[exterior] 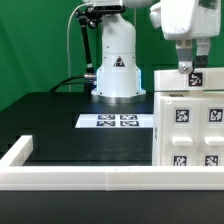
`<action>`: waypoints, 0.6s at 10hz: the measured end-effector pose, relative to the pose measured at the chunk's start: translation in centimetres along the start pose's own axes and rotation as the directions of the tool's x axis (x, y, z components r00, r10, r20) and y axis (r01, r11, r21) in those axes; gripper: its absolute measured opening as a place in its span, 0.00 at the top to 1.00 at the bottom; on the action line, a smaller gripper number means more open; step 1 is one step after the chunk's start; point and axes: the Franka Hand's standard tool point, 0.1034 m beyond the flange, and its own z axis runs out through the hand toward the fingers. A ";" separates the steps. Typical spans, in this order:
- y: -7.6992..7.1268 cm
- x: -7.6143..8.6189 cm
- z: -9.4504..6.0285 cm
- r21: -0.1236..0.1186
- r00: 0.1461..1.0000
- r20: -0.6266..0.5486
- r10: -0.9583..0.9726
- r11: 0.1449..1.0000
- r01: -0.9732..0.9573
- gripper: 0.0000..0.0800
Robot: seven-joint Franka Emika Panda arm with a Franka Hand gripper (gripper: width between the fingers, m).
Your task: Assemble cabinet
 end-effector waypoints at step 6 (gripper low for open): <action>-0.1 -0.2 0.4 0.001 1.000 0.002 0.025 1.000 -0.025 0.31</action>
Offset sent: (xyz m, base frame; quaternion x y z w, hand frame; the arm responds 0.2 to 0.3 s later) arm 0.0013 0.0050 -0.0026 -0.0068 0.0018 0.0202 0.9998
